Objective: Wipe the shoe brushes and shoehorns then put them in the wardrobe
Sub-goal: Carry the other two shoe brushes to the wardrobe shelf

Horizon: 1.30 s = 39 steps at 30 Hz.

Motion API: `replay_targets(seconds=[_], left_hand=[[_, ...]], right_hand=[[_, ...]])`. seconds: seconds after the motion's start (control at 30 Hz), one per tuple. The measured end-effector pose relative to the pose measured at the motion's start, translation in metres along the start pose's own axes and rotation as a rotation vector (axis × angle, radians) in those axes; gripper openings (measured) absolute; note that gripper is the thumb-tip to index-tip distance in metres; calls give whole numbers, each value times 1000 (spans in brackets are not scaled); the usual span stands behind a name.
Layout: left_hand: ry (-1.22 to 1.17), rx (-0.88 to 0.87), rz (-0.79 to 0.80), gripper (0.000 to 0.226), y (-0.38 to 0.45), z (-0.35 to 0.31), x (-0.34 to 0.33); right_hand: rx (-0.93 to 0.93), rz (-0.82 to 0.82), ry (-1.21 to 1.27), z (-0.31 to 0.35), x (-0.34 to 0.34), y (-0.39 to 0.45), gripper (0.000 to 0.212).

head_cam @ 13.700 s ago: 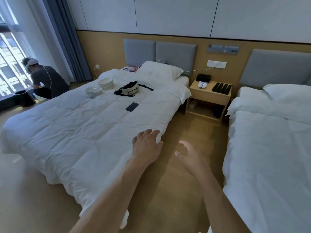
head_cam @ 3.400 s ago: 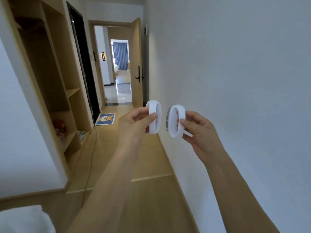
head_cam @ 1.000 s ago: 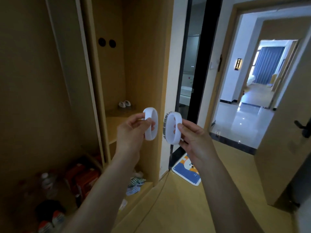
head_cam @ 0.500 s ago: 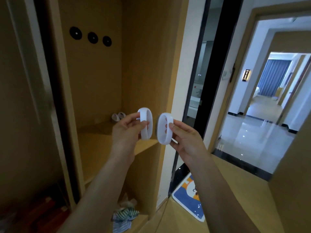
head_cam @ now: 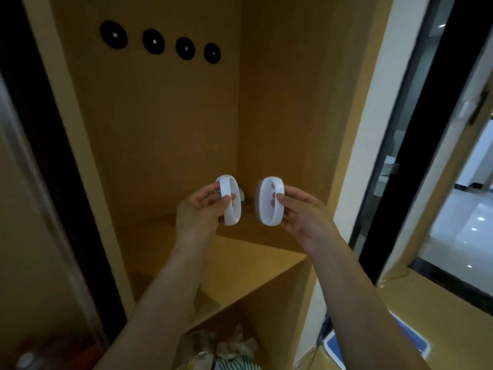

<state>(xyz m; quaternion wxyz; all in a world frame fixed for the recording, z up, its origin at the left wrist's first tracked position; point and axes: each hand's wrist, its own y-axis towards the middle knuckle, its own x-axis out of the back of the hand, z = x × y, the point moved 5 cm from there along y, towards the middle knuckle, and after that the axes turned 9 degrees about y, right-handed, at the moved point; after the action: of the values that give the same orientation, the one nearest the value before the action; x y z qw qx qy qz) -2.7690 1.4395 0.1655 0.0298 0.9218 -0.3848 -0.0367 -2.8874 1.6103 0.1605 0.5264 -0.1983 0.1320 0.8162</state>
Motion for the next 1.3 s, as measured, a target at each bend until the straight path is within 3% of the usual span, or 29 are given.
replay_targets(seconds=[0.3,0.37,0.47,0.53,0.7,0.9,1.03,1.3], left_hand=[[67,81,-203,34,114,21,-6],[77,105,-243,24,137,22,-12],[87,144,-306,11,169,23,-18],[96,163,-332,18,191,27,-20],[194,225,-333,23,237,43,-25],[228,325,-275,18,280,82,-30],[195,416,-272,18,301,110,-26],[124,527,-250,17,333,156,-17]], right_hand=[[-189,105,-48,-45,-28,158,30],[-234,121,-57,-51,-33,190,30],[-312,170,-71,-62,-42,234,25],[-366,225,-109,-71,-52,260,17],[-452,285,-178,-95,-69,308,11],[-564,342,-141,-128,-85,338,35],[-584,337,-193,-151,-86,356,9],[-598,281,-295,-198,-86,383,31]])
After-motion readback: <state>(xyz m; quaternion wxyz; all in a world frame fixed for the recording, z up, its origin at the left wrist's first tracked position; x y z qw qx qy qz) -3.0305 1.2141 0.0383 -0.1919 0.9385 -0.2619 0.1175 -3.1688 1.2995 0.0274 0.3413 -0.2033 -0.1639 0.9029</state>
